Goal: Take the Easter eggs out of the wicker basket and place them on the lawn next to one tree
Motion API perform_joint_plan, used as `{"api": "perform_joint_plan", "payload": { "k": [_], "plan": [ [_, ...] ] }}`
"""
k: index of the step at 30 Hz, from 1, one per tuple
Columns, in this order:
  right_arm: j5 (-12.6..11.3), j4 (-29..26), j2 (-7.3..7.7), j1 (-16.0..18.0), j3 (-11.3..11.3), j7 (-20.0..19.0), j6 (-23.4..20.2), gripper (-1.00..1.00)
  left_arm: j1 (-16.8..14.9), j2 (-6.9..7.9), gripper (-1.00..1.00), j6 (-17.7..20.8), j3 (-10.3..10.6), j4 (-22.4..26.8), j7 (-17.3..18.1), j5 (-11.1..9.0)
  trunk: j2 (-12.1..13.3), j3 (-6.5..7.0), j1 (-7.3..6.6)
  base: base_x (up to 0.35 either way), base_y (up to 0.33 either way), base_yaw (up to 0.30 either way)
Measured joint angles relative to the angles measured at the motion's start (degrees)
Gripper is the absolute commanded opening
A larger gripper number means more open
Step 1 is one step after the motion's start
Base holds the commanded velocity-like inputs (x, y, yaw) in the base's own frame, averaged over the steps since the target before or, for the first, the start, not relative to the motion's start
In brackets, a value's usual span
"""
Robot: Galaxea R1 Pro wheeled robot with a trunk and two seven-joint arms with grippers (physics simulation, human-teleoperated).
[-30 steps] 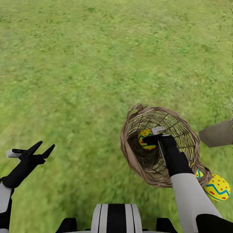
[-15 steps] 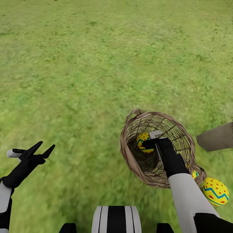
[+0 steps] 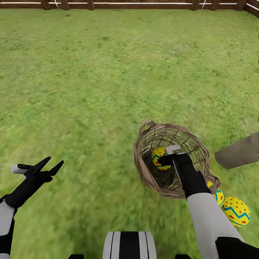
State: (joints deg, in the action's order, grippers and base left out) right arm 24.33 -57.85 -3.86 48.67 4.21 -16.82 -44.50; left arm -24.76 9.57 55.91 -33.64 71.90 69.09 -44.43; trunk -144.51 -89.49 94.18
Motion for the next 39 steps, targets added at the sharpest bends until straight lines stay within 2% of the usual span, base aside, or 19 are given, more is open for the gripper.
{"api": "perform_joint_plan", "payload": {
  "k": [3, 6, 9, 11, 15, 17, 22, 25, 27, 28, 30, 31, 32, 33, 34, 35, 36, 37, 39],
  "plan": [
    [0.1, -0.1, 0.12, 0.0, 0.0, 0.0, -0.6, -1.0, 0.0, 0.0, 1.0, 0.0, 0.0, -0.1, 0.0, 0.0, 0.0, 0.67, -0.1, -0.017, 0.0, 0.0],
    [0.3, -0.8, 0.44, 0.0, 0.1, -0.1, -3.7, -1.0, 0.0, 0.05, 1.0, 0.1, 0.1, 0.0, 0.0, 0.0, 0.1, 1.33, -0.18, -0.001, 0.0, 0.0],
    [0.3, -1.3, 0.5, -0.4, 0.1, -0.1, -4.2, -1.0, -0.1, 0.03, 1.0, 0.2, 0.1, 0.2, 0.0, 0.1, 0.1, 2.0, -0.24, -0.2, 0.0, 0.0],
    [0.4, -2.1, 0.54, -0.6, 0.1, -0.2, -6.2, -1.0, -0.1, 0.08, 1.0, 0.1, 0.1, 0.1, 0.0, 0.1, 0.1, 2.44, -0.29, -0.117, 0.0, 0.0],
    [0.4, -8.7, 0.54, -0.6, 0.1, -2.2, -9.9, -1.0, -0.1, 0.09, 1.0, 0.2, 0.1, -0.2, 0.0, 0.1, 0.2, 3.33, -0.42, -0.013, 0.0, 0.0],
    [0.3, -13.6, 0.57, -1.5, 0.1, -6.9, -12.5, -1.0, -0.1, 0.09, 1.0, 0.2, 0.1, -0.2, 0.0, 0.1, 0.2, 3.77, -0.47, 0.0, 0.0, 0.0],
    [0.4, -19.9, 0.51, -4.7, 0.1, -9.2, -13.1, -1.0, -0.2, 0.09, 1.0, 0.2, 0.1, -0.3, -0.1, 0.1, 0.3, 4.88, -0.6, 0.0, 0.0, 0.0],
    [0.3, -23.5, 1.0, -6.8, 0.3, -17.6, -13.3, -1.0, -0.2, 0.09, 1.0, 0.1, 0.1, -0.3, -0.1, 0.1, 0.3, 5.54, -0.67, 0.0, 0.0, 0.0],
    [0.6, -24.8, 1.71, -7.5, 2.5, -22.0, -13.2, -1.0, -0.2, 0.09, 1.0, 0.1, 0.1, -0.3, -0.4, 0.1, 0.4, 5.99, -0.72, 0.0, 0.0, 0.0],
    [0.6, -25.1, 2.37, -7.6, 4.3, -25.4, -13.2, -1.0, -0.2, 0.09, 1.0, 0.1, 0.1, -0.4, -0.5, 0.1, 0.4, 6.21, -0.75, 0.0, 0.0, 0.0],
    [0.7, -25.2, 4.67, -7.7, 6.4, -35.0, -13.1, -1.0, -0.3, 0.1, 1.0, 0.1, 0.1, -0.4, -0.5, 0.1, 0.4, 6.65, -0.8, 0.0, 0.0, 0.0],
    [0.8, -25.2, 6.35, -7.7, 8.2, -39.3, -13.0, -1.0, -0.3, 0.1, 1.0, 0.1, 0.1, -0.4, -0.5, 0.1, 0.4, 6.87, -0.83, 0.0, 0.0, 0.0],
    [0.7, -25.4, 7.26, -7.7, 10.7, -42.5, -12.9, -1.0, -0.3, 0.1, 1.0, 0.1, 0.1, -0.4, -0.5, 0.1, 0.4, 7.1, -0.85, 0.0, 0.0, 0.0],
    [0.7, -25.5, 8.13, -7.7, 16.0, -48.5, -12.7, -1.0, -0.2, 0.05, 1.0, 0.1, 0.1, -0.4, -0.6, 0.1, 0.4, 7.32, -0.88, 0.0, 0.0, 0.0],
    [0.6, -25.6, 8.75, -7.7, 19.4, -52.7, -12.7, -1.0, -0.3, 0.03, 1.0, 0.1, 0.1, -0.4, -0.7, 0.1, 0.5, 7.54, -0.91, 0.0, 0.0, 0.0],
    [0.5, -25.6, 9.81, -7.7, 22.1, -58.3, -12.7, -1.0, -0.3, 0.01, 1.0, 0.1, 0.8, -0.4, -0.7, 0.1, 0.5, 7.76, -0.93, 0.0, 0.0, 0.0],
    [0.4, -25.5, 10.81, -7.7, 24.4, -65.4, -12.5, -1.0, -0.4, 0.07, 1.0, -0.1, 3.0, -0.4, -0.8, 0.2, 0.5, 7.98, -0.96, 0.0, 0.0, 0.0],
    [0.8, -25.2, 11.13, -8.0, 24.7, -65.1, -12.2, -1.0, -0.3, -0.02, 1.0, -0.4, 3.3, -0.7, -1.1, -0.1, 0.5, 7.98, -0.96, 0.0, 0.0, 0.0],
    [0.1, -24.6, 11.65, -8.6, 24.3, -65.1, -11.5, -1.0, 0.1, 0.04, 1.0, -0.6, 2.7, -1.4, -0.5, -0.4, 0.5, 7.98, -0.96, 0.0, 0.0, 0.0]
  ]
}}
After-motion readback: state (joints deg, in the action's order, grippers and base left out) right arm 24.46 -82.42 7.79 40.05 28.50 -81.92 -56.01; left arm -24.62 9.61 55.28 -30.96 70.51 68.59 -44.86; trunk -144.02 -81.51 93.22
